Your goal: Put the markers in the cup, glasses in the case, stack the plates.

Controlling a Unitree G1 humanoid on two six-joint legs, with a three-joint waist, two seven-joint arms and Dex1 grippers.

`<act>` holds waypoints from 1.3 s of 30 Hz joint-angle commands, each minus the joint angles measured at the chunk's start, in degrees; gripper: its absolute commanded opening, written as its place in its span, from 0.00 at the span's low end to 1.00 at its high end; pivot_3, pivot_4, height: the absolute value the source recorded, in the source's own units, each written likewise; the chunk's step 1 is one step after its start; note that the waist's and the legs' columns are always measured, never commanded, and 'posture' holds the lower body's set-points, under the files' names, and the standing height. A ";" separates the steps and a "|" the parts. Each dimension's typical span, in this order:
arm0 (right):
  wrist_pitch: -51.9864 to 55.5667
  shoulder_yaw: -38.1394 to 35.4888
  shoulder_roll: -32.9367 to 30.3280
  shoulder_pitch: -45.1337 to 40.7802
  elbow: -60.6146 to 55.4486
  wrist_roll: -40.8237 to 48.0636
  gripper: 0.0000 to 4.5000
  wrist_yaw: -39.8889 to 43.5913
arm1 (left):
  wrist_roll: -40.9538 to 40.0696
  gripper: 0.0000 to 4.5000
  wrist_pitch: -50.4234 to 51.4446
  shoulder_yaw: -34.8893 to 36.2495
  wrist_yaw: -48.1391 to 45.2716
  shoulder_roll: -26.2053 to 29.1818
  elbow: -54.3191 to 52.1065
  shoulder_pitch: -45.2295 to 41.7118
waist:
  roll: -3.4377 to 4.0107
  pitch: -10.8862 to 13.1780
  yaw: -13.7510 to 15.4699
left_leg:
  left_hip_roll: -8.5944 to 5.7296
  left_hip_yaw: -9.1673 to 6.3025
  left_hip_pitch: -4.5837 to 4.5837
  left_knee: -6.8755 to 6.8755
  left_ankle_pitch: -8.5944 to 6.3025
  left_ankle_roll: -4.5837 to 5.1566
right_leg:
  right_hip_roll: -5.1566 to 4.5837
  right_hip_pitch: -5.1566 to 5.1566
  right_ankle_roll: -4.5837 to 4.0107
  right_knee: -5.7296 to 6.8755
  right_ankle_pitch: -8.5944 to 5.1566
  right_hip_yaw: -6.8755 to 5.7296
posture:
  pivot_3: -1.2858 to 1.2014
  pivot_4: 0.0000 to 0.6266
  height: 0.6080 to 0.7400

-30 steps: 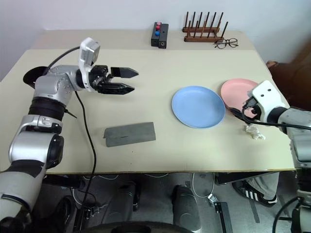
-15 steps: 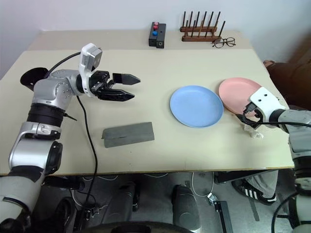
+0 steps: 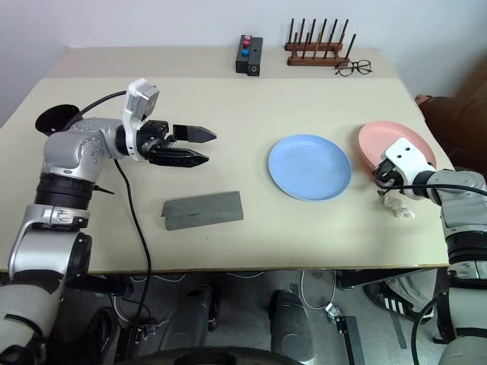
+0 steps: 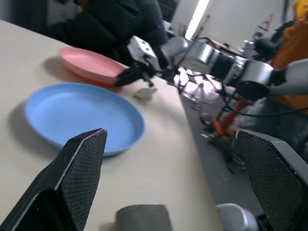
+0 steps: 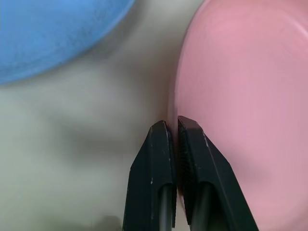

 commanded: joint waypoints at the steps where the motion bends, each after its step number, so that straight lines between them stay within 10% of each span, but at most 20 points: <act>1: -1.24 -3.88 -0.47 -3.50 -0.61 1.47 0.02 -3.09 | -0.98 1.00 -2.74 2.90 2.19 -0.53 -0.56 -0.67 | 0.00 0.00 -0.04 | 0.00 0.00 0.00 0.01 0.00 0.00 | 0.00 0.00 0.00 0.00 0.00 0.00 | 0.52 0.24 1.00; 17: 28.44 -5.88 1.27 8.64 -56.12 22.85 0.02 4.28 | -0.37 1.00 -9.61 5.81 7.05 3.00 -4.05 5.77 | 0.03 -0.01 0.43 | 0.01 -0.03 -0.03 0.01 -0.01 0.00 | 0.00 0.00 -0.13 0.00 -0.07 -0.01 | 0.52 0.24 1.00; 32: 22.34 1.69 2.53 14.35 -55.61 14.70 0.02 1.69 | -0.55 1.00 -8.10 5.14 7.01 5.17 -9.07 9.32 | 0.03 -0.01 0.17 | 0.01 0.00 -0.02 0.01 -0.01 0.00 | -0.01 0.01 -0.18 -0.03 -0.10 0.00 | 0.52 0.24 1.00; 39: 25.20 -3.62 3.22 13.37 -56.37 19.60 0.66 1.77 | -0.08 1.00 -8.32 4.05 6.06 5.12 -9.27 9.73 | 0.02 -0.01 0.24 | 0.01 -0.01 -0.02 0.02 -0.01 0.00 | -0.01 0.01 -0.15 -0.03 -0.08 0.00 | 0.52 0.24 1.00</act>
